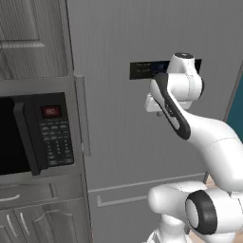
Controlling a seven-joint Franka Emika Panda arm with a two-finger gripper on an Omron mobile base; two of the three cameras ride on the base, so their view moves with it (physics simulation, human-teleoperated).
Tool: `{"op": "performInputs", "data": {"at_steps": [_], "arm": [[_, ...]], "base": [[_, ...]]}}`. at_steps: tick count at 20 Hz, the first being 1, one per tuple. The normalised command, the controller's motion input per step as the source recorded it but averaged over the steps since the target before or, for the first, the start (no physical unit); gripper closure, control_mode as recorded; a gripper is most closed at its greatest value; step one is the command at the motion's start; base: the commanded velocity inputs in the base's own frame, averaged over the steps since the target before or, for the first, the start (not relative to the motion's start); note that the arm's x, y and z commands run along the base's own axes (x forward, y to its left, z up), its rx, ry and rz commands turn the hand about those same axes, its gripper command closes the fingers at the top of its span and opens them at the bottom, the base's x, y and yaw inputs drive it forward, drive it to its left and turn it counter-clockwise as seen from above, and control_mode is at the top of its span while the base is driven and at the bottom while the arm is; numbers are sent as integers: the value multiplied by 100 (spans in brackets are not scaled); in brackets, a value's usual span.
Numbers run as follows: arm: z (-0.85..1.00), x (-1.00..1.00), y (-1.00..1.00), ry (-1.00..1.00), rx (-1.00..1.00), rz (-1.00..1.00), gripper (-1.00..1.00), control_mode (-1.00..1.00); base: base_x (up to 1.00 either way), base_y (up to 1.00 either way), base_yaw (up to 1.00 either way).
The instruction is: There is a bowl on the dining counter. Grab a lemon wedge from the fridge and place it in the bowl. Then get the liquor bottle and glass cup from the cabinet and place them next to the bowl.
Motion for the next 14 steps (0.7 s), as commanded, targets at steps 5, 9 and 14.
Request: {"op": "performInputs", "data": {"at_steps": [5,9,14], "arm": [[-2,-9,0,-9,0,0,-100,-100],[-17,-29,0,-21,0,0,-100,-100],[-8,-15,1,-18,0,0,-100,-100]], "base": [[0,0,0],[0,0,0],[0,0,0]]}}
